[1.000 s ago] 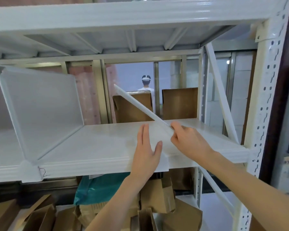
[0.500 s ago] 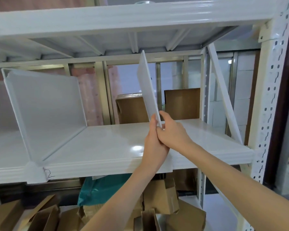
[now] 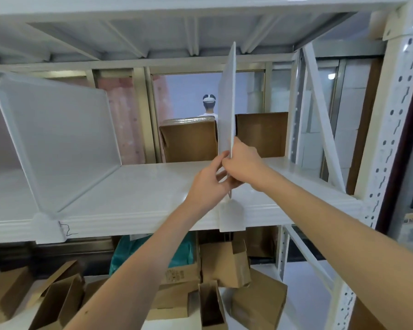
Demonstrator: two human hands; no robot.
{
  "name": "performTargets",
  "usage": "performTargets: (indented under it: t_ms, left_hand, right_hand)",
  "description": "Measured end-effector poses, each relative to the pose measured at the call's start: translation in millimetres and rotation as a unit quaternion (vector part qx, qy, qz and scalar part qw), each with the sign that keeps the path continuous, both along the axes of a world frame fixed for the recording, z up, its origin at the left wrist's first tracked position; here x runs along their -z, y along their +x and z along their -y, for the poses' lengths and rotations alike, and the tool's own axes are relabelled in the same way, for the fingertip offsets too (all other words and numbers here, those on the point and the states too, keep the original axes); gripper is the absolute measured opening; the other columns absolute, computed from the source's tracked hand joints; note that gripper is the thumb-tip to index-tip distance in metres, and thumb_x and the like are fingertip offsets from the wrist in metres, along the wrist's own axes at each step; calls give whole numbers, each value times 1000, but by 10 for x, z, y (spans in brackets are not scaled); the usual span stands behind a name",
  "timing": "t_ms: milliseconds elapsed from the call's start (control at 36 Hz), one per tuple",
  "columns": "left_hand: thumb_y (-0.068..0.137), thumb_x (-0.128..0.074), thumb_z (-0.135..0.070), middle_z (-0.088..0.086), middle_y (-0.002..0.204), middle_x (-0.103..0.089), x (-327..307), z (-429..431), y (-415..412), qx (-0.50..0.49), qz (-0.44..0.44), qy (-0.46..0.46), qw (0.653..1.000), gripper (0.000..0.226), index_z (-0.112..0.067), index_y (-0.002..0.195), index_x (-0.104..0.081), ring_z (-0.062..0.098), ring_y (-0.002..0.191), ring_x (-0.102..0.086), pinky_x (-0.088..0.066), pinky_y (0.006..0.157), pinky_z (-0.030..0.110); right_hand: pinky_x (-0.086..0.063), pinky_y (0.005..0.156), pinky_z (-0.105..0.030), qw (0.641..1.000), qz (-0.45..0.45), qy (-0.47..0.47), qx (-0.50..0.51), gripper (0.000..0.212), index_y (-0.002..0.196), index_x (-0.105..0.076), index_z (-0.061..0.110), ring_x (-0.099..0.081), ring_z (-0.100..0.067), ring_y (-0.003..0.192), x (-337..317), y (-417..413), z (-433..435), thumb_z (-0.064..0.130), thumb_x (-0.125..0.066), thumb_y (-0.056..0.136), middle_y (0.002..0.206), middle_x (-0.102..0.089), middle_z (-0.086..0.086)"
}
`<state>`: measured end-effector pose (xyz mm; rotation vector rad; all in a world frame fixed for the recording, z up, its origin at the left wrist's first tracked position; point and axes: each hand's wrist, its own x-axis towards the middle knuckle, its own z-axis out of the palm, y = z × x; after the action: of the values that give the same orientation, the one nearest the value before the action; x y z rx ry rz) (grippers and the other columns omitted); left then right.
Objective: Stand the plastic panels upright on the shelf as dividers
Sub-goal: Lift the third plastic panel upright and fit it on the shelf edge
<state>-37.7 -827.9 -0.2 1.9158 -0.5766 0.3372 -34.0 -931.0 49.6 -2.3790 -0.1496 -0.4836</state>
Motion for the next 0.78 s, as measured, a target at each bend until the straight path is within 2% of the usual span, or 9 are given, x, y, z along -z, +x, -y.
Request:
performTargets:
  t_ms: [167,333,444,528,611,667,778]
  left_hand:
    - [87,-65,-20,-5,134,-57,32,26,12,-6,-5,9,1000,61,-30,141,-38,19,119,-58,-51,98,43]
    - [86,-66,-19,-6,127,-63,56,55,32,-15,-9,17,1000,54,-26,137,-47,16,115,-61,-51,98,38]
    - [87,-65,-20,-7,120,-66,60,87,23,-33,-5,30,999,39,-24,125,-56,14,114,-60,-51,97,33]
    - [86,-67,-19,-5,115,-69,70,91,5,-43,-7,20,999,34,-22,119,-60,14,110,-62,-52,97,38]
    - [84,-68,-16,-2,112,-70,65,79,7,-51,-9,19,999,33,-18,117,-62,17,108,-63,-53,95,41]
    - [84,-68,-17,-1,111,-70,59,75,15,-59,-11,19,998,33,-17,116,-63,17,106,-63,-53,94,37]
    - [85,-67,-17,-3,110,-69,83,82,18,-65,-7,17,998,32,-20,116,-62,15,107,-62,-49,84,25]
  right_hand:
    - [-51,59,-25,999,12,-39,8,46,140,-34,15,-60,-19,83,54,58,-10,15,-49,96,97,-54,-2]
    - [-47,47,-20,999,18,-21,24,54,145,-28,20,-60,-18,81,117,127,32,17,-50,96,99,-54,-3]
    - [-52,69,-29,999,23,-12,34,55,144,-29,20,-60,-20,89,146,157,55,18,-52,94,112,-59,-8]
    - [-52,70,-30,999,21,-12,35,54,142,-30,18,-60,-20,86,161,161,43,17,-53,94,112,-59,-9]
    - [-56,80,-40,999,18,-20,30,52,141,-30,18,-62,-27,91,159,125,9,15,-51,93,111,-59,-14]
    - [-55,84,-42,999,16,-25,23,50,140,-31,16,-62,-29,94,143,93,-7,13,-50,93,112,-59,-15]
    - [-52,83,-37,999,26,-32,20,51,141,-31,14,-61,-28,96,140,70,-23,12,-51,94,117,-59,-14]
